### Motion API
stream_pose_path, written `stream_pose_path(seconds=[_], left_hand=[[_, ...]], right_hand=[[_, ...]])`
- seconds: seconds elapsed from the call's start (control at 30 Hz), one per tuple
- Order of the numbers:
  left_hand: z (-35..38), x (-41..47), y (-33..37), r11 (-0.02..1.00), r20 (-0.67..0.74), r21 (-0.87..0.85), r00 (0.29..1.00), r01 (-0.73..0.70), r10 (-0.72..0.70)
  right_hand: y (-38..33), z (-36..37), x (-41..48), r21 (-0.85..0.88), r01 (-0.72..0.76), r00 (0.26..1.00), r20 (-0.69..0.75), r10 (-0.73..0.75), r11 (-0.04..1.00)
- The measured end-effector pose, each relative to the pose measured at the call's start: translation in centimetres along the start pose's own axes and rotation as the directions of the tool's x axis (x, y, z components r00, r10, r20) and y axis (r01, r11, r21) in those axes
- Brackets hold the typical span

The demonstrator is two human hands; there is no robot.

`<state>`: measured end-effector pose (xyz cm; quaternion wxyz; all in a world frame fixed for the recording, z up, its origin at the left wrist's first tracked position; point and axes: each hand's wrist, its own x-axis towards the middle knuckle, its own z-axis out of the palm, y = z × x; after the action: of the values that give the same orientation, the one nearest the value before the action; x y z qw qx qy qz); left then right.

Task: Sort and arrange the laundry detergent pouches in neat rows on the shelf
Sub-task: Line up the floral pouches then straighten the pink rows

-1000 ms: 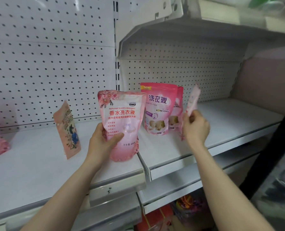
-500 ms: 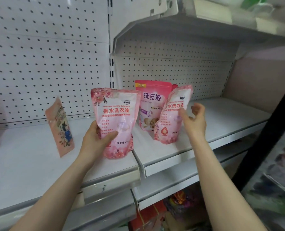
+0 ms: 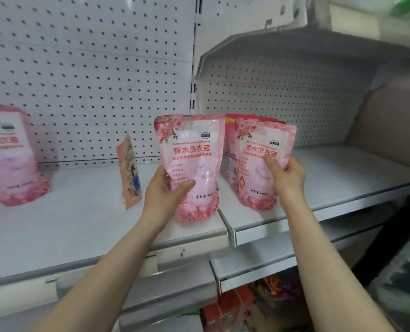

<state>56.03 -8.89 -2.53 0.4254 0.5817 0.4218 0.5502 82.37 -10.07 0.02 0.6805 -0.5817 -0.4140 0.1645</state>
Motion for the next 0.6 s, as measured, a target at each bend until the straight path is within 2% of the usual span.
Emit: stream_pose_path(seconds=[0.1, 0.23, 0.47, 0.6], left_hand=[[-2.6, -1.6, 1.8, 0.998, 0.016, -0.052, 1.0, -0.023, 0.024], [-7.8, -4.2, 3.6, 0.992, 0.005, -0.119, 0.999, -0.039, 0.04], [-21.6, -9.1, 4.1, 0.997, -0.144, -0.076, 0.99, -0.018, 0.007], [-29.3, -12.2, 3.2, 1.0, -0.239, -0.023, 0.971, -0.005, 0.0]], right_hand=[[-2.3, 0.9, -2.9, 0.023, 0.04, 0.999, -0.026, -0.04, 0.999], [-6.3, 3.7, -8.2, 0.18, 0.053, 0.999, -0.003, -0.053, 0.982], [-11.7, 13.5, -18.0, 0.343, -0.021, 0.984, 0.171, -0.041, 0.939], [-13.1, 20.8, -22.5, 0.37, -0.068, 0.953, 0.3, -0.05, 0.927]])
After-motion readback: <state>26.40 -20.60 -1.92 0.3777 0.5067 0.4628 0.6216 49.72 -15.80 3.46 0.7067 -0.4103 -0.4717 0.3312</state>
